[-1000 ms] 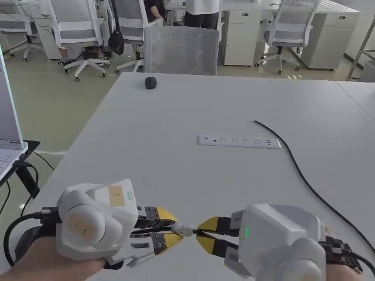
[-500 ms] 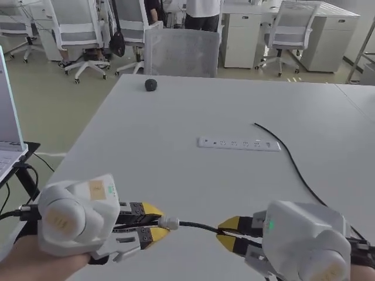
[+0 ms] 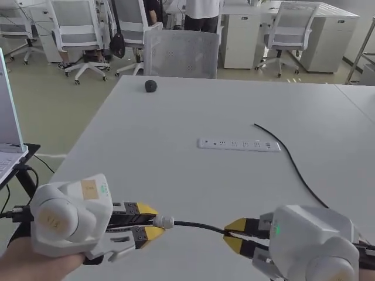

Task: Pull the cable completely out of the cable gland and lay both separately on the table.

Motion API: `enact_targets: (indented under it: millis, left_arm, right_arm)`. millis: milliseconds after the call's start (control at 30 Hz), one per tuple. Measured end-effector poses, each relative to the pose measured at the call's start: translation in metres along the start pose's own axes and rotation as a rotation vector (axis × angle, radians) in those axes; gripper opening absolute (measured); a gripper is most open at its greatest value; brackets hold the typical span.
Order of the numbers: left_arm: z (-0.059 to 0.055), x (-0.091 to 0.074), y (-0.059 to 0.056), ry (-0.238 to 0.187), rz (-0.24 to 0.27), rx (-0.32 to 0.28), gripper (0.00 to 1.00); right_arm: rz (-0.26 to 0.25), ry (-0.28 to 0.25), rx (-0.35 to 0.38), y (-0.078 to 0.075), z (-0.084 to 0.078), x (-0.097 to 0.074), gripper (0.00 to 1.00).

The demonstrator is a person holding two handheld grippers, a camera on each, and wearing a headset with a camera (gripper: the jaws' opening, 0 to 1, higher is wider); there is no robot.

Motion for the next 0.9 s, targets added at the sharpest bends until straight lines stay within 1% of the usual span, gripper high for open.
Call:
enact_targets:
  millis: [300, 400, 533, 600, 667, 733, 767, 867, 900]
  left_arm:
    - [0.003, 0.002, -0.001, -0.01, 0.0, -0.005, 0.15]
    - [0.005, 0.003, -0.001, -0.013, 0.002, -0.007, 0.15]
    - [0.006, 0.005, -0.003, -0.012, -0.007, -0.002, 0.14]
    - [0.006, 0.007, -0.006, -0.012, -0.014, -0.002, 0.15]
    - [0.007, 0.009, -0.01, -0.012, -0.022, 0.005, 0.15]
    - [0.008, 0.011, -0.013, -0.007, -0.03, 0.016, 0.15]
    - [0.008, 0.012, -0.015, -0.005, -0.035, 0.02, 0.15]
    - [0.01, 0.013, -0.018, -0.006, -0.044, 0.027, 0.15]
    - [0.011, 0.014, -0.019, -0.006, -0.048, 0.034, 0.15]
  right_arm:
    - [-0.01, -0.002, -0.002, 0.0, -0.002, -0.001, 0.01]
    - [-0.005, -0.001, 0.001, 0.002, -0.002, -0.002, 0.01]
    - [0.018, -0.013, 0.021, 0.008, 0.001, 0.0, 0.01]
    - [0.047, -0.03, 0.036, 0.014, 0.006, 0.002, 0.06]
    - [0.061, -0.053, 0.046, 0.017, 0.013, 0.004, 0.15]
    - [0.07, -0.065, 0.045, 0.021, 0.019, 0.006, 0.19]
    - [0.074, -0.064, 0.042, 0.022, 0.02, 0.007, 0.18]
    - [0.078, -0.064, 0.005, 0.026, 0.027, 0.011, 0.11]
    - [0.081, -0.065, -0.004, 0.027, 0.028, 0.012, 0.08]
Point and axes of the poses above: the centre of the closed fingertips' face, and the gripper's own axes: x roughly forward along the fingers, y roughly to its left, z roughly out of its top, the point moved 4 cm from there along -x, roughly backward along the fingers, and after that the axes turned 15 degrees about x, right-handed, at the moved point
